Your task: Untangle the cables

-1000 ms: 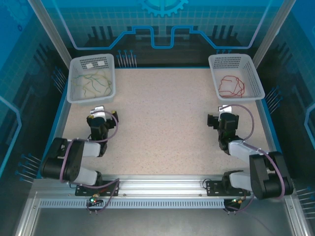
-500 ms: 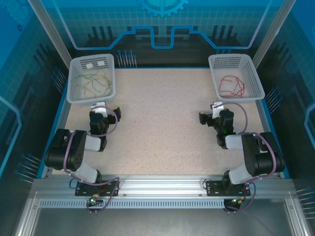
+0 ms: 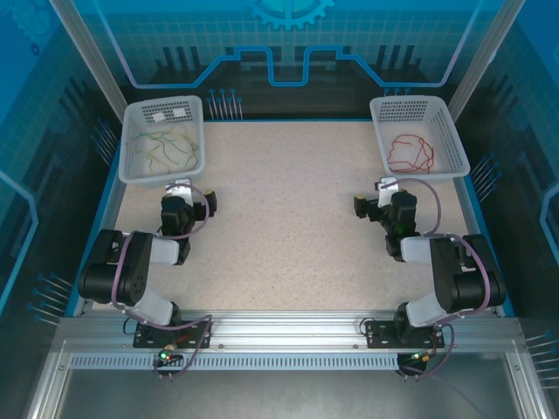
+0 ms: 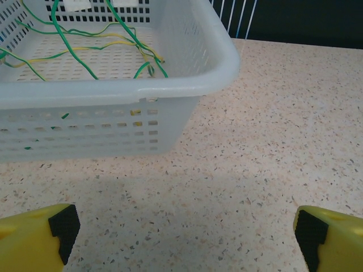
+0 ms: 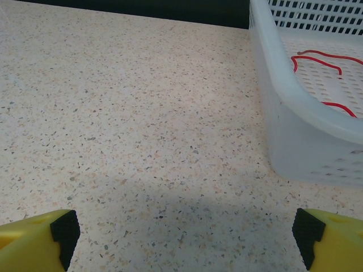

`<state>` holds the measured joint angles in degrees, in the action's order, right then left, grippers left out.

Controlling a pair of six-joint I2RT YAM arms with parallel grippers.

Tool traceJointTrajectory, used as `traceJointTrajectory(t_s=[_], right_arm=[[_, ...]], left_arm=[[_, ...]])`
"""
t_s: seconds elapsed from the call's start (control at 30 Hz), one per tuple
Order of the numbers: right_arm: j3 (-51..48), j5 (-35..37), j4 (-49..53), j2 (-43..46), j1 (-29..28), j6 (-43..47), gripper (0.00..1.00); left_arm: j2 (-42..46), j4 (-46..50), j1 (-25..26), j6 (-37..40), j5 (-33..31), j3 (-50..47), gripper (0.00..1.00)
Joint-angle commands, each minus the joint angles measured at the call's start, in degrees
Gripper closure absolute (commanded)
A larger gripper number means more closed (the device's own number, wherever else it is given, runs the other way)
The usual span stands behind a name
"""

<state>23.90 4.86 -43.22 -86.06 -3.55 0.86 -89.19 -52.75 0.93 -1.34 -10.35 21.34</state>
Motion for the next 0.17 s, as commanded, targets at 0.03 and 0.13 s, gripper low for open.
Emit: traceJointTrajectory(t_s=[0.03,0.13], right_arm=[[1.0,-1.4,0.4,-0.2,0.4,-0.8,0.00],[0.9,-1.4,0.2,-0.1,0.3,-0.8,0.00]], left_arm=[[0.5,0.3,0.3,0.9,1.4,0.5,0.01],[0.5,0.3,0.3,0.9,1.4,0.5,0.01]])
